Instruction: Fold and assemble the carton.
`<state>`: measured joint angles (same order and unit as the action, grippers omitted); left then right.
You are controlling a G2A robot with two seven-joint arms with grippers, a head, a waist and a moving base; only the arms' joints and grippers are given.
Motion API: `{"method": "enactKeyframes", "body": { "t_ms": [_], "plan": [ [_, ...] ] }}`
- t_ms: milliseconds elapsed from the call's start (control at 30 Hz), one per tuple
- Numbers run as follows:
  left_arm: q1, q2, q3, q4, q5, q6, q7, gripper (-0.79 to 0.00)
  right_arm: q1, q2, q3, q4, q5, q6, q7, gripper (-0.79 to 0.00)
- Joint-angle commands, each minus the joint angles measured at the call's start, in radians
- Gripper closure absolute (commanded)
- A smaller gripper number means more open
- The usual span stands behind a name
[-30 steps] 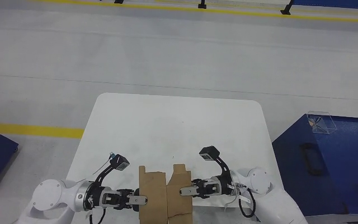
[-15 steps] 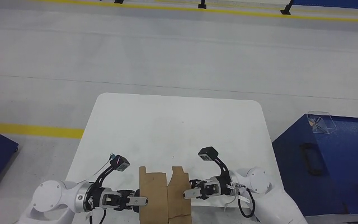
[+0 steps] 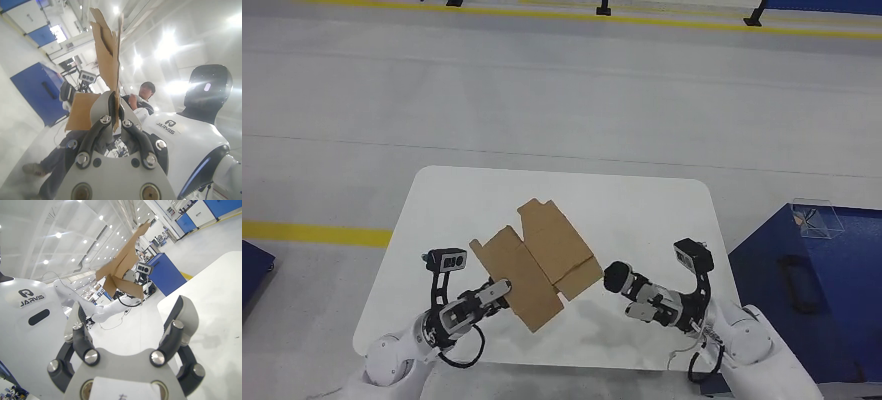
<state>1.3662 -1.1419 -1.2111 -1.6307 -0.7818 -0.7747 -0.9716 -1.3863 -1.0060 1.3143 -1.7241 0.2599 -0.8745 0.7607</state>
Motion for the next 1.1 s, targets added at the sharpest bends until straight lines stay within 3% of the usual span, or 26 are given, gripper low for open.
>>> {"method": "enactKeyframes", "body": {
  "t_ms": [0,200,467,500,533,600,700,733,800,1000,1033,1067],
  "plan": [
    [-0.02,-0.017,0.081,0.025,-0.079,-0.046,-0.006,0.0,-0.01,-0.005,-0.008,-0.012,-0.059,-0.015,-0.043,-0.785],
    [-0.064,-0.043,0.19,0.025,-0.163,-0.043,-0.031,0.0,-0.021,-0.019,-0.035,-0.039,-0.193,-0.036,-0.15,-0.785],
    [-0.076,-0.052,0.207,0.042,-0.164,-0.023,-0.051,0.0,-0.023,-0.026,-0.069,-0.071,-0.246,-0.058,-0.193,-0.785],
    [-0.075,-0.053,0.206,0.043,-0.169,-0.023,-0.051,0.0,-0.023,-0.026,-0.071,-0.074,-0.246,-0.061,-0.196,-0.536],
    [-0.074,-0.054,0.206,0.044,-0.175,-0.021,-0.053,0.0,-0.024,-0.026,-0.072,-0.077,-0.248,-0.063,-0.199,-0.388],
    [-0.071,-0.055,0.202,0.047,-0.187,-0.016,-0.058,0.0,-0.027,-0.026,-0.076,-0.083,-0.25,-0.067,-0.204,-0.354],
    [-0.067,-0.057,0.195,0.051,-0.201,-0.008,-0.066,0.0,-0.031,-0.026,-0.078,-0.092,-0.255,-0.073,-0.208,-0.139],
    [-0.065,-0.058,0.192,0.053,-0.205,-0.004,-0.07,0.0,-0.033,-0.026,-0.078,-0.096,-0.257,-0.074,-0.21,-0.12],
    [-0.063,-0.06,0.187,0.057,-0.209,0.002,-0.075,0.0,-0.038,-0.025,-0.076,-0.104,-0.258,-0.075,-0.212,0.0],
    [-0.055,-0.066,0.169,0.062,-0.228,0.006,-0.08,0.0,-0.055,-0.02,-0.068,-0.128,-0.248,-0.079,-0.215,0.0],
    [-0.053,-0.067,0.167,0.062,-0.23,0.005,-0.079,-0.317,-0.057,-0.02,-0.067,-0.13,-0.246,-0.076,-0.214,0.0],
    [-0.052,-0.069,0.163,0.064,-0.231,0.006,-0.08,-0.557,-0.058,-0.019,-0.067,-0.131,-0.243,-0.073,-0.213,0.0]
  ]
}}
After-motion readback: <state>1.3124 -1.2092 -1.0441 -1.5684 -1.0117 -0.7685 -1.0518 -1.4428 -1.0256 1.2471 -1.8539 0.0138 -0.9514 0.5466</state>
